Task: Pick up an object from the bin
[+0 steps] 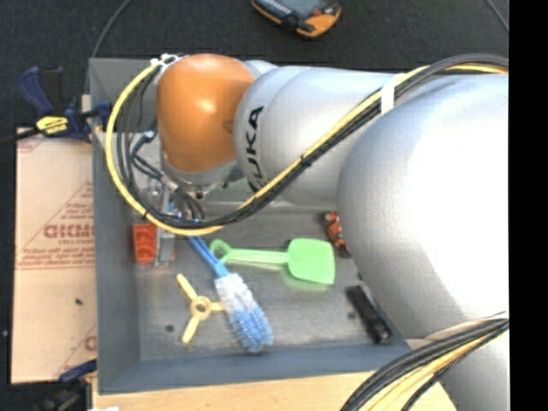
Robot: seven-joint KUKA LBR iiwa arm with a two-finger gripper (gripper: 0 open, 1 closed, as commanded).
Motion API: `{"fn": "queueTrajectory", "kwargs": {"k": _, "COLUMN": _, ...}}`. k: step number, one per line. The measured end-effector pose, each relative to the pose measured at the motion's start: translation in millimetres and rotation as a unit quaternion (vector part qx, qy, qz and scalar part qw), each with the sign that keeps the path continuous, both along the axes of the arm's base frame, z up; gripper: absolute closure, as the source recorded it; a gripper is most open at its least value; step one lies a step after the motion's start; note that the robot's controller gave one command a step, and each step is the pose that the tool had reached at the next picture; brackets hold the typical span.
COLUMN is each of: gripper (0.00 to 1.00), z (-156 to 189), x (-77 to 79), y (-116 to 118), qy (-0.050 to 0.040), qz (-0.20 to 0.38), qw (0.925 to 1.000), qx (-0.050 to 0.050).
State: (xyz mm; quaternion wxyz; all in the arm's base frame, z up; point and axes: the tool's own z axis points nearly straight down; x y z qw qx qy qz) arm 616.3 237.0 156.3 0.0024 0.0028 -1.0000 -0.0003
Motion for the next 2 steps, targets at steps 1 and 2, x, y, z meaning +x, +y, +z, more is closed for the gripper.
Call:
{"fn": "queueTrajectory", "kwargs": {"k": 1, "gripper": 0.0, "z": 5.5, "x": 1.9, "y": -1.2, "qy": -0.0037, "qz": -0.003, "qw": 1.0, "qx": 0.001}}
{"fn": "queueTrajectory", "kwargs": {"k": 2, "gripper": 0.0, "z": -86.1, "x": 3.7, "y": 1.1, "qy": -0.0022, "qz": 0.219, "qw": 0.9757, "qx": 0.001}}
